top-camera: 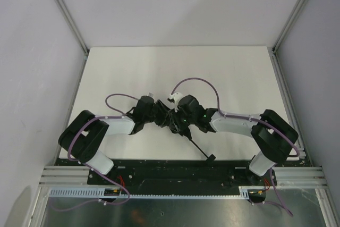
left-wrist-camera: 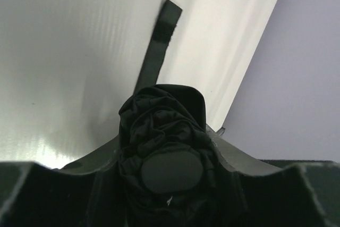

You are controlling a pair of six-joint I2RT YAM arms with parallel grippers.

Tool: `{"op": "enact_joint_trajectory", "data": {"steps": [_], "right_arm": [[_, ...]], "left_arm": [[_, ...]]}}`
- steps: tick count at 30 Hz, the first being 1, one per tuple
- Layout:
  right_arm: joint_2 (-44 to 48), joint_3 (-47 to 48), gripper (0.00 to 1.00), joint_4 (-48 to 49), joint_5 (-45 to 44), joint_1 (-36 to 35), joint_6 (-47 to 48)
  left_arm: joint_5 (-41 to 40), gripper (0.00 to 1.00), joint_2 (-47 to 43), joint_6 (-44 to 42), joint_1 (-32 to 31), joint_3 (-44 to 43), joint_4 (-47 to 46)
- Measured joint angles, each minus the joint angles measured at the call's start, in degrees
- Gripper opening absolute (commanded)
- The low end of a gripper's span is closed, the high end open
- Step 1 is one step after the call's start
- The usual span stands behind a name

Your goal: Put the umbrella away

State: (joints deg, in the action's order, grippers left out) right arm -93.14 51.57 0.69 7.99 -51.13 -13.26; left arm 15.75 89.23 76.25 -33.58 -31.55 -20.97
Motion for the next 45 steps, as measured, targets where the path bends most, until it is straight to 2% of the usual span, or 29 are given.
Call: {"op": "enact_joint_trajectory", "data": {"steps": [3,6,15,19,23,28,34,39,45], "right_arm": [[1.7,-0.2,0.65,-1.4,-4.2,-1.5,0.3],[3.7,-0.2,0.76,-2.1,-8.7,-3.1,1.1],[2.7,2.9,0.79,-5.5,-21.3,-8.9,5.4],[2.4,3.4,0.8,-6.5,-21.2,-8.9,4.8],[4.7,3.4,0.81,-7.6,-17.3,-7.0,0.9],[11.5,3.4,0.83,-8.3,-9.3,-2.8,-6.4],[21.7,3.5,0.87,-10.2,-1.2,5.7,-13.7],[29.0,3.9,0.87,-13.6,2.6,15.5,-15.2],[30.2,3.1,0.85,-16.3,8.3,28.2,-20.8]], "left_arm": [[1.0,0.0,0.0,0.3,-0.2,0.0,-1.0],[0.6,0.0,0.0,0.3,0.2,0.2,-0.5],[-0.1,0.0,0.8,0.9,0.9,1.5,2.9],[0.0,0.0,0.8,1.5,0.9,1.5,3.4],[0.7,0.0,0.8,1.9,1.2,1.5,3.7],[1.7,0.0,-0.9,2.4,1.9,1.4,4.7],[4.2,0.0,-6.8,3.0,3.5,0.0,5.1],[6.2,0.0,-12.7,4.0,4.9,-1.7,5.2],[8.4,0.0,-19.2,5.6,6.8,-3.6,5.2]]}}
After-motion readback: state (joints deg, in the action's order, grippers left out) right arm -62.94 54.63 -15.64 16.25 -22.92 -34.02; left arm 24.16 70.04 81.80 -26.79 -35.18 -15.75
